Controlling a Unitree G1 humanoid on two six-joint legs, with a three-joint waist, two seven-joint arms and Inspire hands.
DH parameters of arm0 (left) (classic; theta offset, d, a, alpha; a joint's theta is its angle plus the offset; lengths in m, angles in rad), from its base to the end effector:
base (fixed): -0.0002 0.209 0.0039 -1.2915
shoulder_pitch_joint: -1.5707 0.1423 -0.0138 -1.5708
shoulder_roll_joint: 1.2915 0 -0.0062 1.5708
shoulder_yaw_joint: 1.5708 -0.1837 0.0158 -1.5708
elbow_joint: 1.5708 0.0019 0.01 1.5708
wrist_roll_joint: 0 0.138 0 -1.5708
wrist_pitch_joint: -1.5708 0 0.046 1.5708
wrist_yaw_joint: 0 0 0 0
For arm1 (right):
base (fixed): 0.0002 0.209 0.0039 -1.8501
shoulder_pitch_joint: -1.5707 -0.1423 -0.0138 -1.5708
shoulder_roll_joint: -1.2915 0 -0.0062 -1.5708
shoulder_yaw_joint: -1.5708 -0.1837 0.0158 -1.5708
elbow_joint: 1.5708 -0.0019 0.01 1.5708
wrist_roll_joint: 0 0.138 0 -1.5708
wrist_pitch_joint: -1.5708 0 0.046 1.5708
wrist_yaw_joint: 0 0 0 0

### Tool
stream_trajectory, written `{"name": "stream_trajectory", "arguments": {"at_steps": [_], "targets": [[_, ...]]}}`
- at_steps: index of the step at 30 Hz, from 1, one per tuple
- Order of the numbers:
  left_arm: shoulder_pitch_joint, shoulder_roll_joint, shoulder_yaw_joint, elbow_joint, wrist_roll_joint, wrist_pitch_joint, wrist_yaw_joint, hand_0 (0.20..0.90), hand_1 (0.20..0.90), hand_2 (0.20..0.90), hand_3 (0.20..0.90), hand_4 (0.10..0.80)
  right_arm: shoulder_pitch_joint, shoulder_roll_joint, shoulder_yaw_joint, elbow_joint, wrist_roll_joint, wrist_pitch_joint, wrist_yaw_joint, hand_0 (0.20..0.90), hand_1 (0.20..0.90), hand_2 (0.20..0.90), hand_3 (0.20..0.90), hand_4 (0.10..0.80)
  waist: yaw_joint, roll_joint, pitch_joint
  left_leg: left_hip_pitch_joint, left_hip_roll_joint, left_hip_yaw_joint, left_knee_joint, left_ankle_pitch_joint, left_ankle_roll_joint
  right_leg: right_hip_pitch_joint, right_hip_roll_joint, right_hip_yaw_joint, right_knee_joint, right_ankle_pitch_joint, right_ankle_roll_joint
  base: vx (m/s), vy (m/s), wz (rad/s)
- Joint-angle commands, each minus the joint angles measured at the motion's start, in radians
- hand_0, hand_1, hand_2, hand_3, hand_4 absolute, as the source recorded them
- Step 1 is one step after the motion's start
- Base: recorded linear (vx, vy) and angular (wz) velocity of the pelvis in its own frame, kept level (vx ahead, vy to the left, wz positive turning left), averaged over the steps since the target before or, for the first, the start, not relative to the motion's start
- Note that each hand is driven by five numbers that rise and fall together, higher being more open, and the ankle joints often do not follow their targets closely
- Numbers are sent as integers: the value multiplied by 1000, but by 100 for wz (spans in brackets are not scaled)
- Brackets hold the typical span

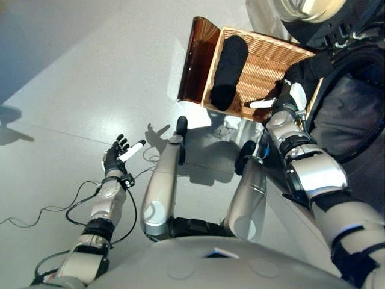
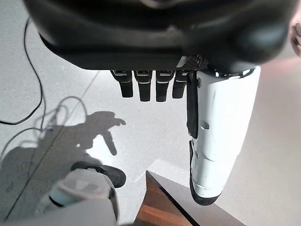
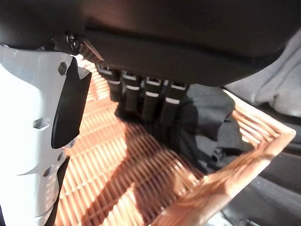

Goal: Pick up the clothes and place them into the washing machine

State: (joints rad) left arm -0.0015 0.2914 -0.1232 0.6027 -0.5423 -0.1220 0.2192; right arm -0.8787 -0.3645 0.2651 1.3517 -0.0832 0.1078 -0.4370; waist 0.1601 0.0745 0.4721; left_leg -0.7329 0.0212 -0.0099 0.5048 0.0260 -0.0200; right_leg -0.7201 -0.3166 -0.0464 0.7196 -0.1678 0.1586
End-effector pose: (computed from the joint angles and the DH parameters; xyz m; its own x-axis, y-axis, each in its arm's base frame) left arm 0.1679 0.2156 -0.0472 0.8174 0.3019 -0.4906 -0.3709 0.9274 -0.0474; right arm 0.3214 -0.2226 0.0535 0.8152 -0.5354 -0.2207 0.2249 0.6439 -0.7314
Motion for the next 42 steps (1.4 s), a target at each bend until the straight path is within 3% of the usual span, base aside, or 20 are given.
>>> {"name": "stream_trajectory", "arguments": {"at_steps": [1, 3, 4, 5, 16, 32, 33, 34, 35, 42], "targets": [[75, 75, 46, -83, -7, -59, 16, 900, 900, 900, 900, 800, -31, -89, -6, -23, -8, -20, -47, 900, 900, 900, 900, 800, 23, -2, -6, -58, -11, 24, 142, -148, -2, -55, 23, -10, -9, 48, -58, -34, -4, 3], [79, 78, 48, -87, -4, -57, 11, 900, 900, 900, 900, 800, -26, -90, -4, -17, -5, -19, -30, 900, 900, 900, 900, 800, 24, 0, -6, -70, -12, 25, 151, -149, -3, -64, 20, -11, -1, 46, -60, -32, -4, 4], [81, 78, 45, -88, -3, -54, 6, 900, 900, 900, 900, 800, -30, -90, 0, -10, -6, -17, -24, 491, 491, 491, 491, 508, 25, 1, -9, -75, -11, 23, 149, -149, -2, -73, 20, -12, 0, 45, -60, -25, -6, 5], [84, 80, 44, -91, -3, -53, 3, 900, 900, 900, 900, 800, -30, -90, 0, -2, -5, -15, -18, 200, 200, 200, 200, 300, 27, 1, -11, -77, -12, 25, 146, -148, -2, -76, 20, -12, 0, 45, -60, -23, -3, 5], [118, 101, 48, -140, -8, -46, -32, 900, 900, 900, 900, 800, -34, -111, 11, 31, -24, -9, 18, 200, 200, 200, 200, 300, 33, 8, -29, -101, -17, 30, 176, -161, 6, -111, 17, -1, 32, 37, -63, -8, 4, 3], [89, 98, 67, -82, 5, -44, -23, 900, 900, 900, 900, 800, 15, -115, -9, -38, 0, -38, -5, 200, 200, 200, 200, 300, 18, -9, -49, -55, -24, 33, 122, -149, 12, -65, 21, 0, -30, 64, -56, 3, 2, -2], [85, 97, 70, -78, 5, -45, -20, 900, 900, 900, 900, 800, 17, -116, -11, -45, 0, -39, -11, 244, 244, 244, 244, 331, 17, -10, -49, -55, -24, 33, 121, -148, 12, -66, 20, 1, -29, 63, -56, -14, -1, 8], [82, 97, 71, -75, 7, -45, -19, 900, 900, 900, 900, 800, 18, -118, -16, -55, 4, -43, -19, 694, 694, 694, 694, 653, 16, -11, -48, -54, -23, 34, 121, -147, 12, -65, 21, 2, -30, 63, -56, -20, 4, -14], [78, 96, 73, -71, 5, -45, -16, 900, 900, 900, 900, 800, 22, -118, -20, -66, 7, -45, -28, 900, 900, 900, 900, 800, 14, -11, -47, -53, -23, 35, 120, -147, 12, -66, 22, 4, -30, 63, -56, -23, 6, -28], [75, 79, 74, -47, 7, -49, 12, 900, 900, 900, 900, 800, 61, -89, -63, -128, -8, -49, -124, 900, 900, 900, 900, 800, 0, -4, -50, -56, -16, 45, 126, -149, 14, -70, 22, 7, -34, 70, -54, -8, 12, 3]]}}
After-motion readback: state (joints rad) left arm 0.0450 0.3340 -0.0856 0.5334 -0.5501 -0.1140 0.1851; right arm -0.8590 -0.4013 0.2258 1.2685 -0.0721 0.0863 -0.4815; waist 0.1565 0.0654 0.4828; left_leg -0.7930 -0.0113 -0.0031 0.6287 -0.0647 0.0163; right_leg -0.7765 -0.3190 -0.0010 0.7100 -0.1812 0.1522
